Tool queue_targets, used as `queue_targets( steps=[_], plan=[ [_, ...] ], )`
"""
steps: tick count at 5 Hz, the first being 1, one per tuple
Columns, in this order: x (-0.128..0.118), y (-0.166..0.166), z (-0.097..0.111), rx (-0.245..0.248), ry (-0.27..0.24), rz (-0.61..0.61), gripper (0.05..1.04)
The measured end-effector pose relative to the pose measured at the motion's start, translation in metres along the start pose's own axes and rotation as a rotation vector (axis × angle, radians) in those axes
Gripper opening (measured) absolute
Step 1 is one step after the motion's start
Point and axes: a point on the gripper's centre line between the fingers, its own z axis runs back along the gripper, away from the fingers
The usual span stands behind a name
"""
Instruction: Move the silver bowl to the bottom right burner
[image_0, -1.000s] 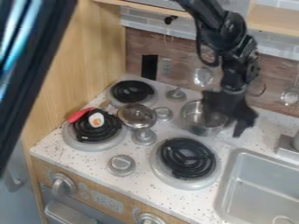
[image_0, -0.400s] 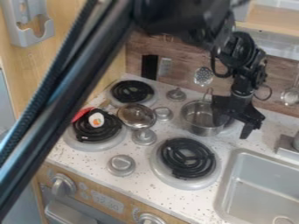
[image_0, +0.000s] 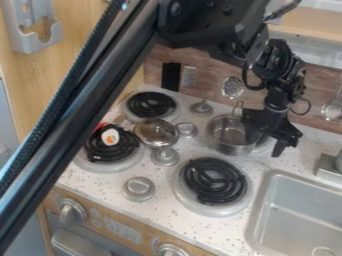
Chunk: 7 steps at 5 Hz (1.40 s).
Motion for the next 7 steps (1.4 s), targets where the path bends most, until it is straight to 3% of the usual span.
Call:
queue_targets(
  steps=[1,2,3,5,6,7],
  plan=[
    [0.001,0.002,0.000,0.012,-0.008,-0.002,0.330],
    [0.001,0.004,0.000,0.022,-0.008,-0.002,0.130],
    [0.001,0.006,0.000,0.036,-0.007,0.000,0.060],
    [-0.011,0.011,-0.001,0.066,0.019,0.004,0.052],
    [-0.014,0.017,0.036,0.060,-0.010,0.058,0.051],
    [-0.034,0.017,0.057,0.013,0.026,0.074,0.051]
  ],
)
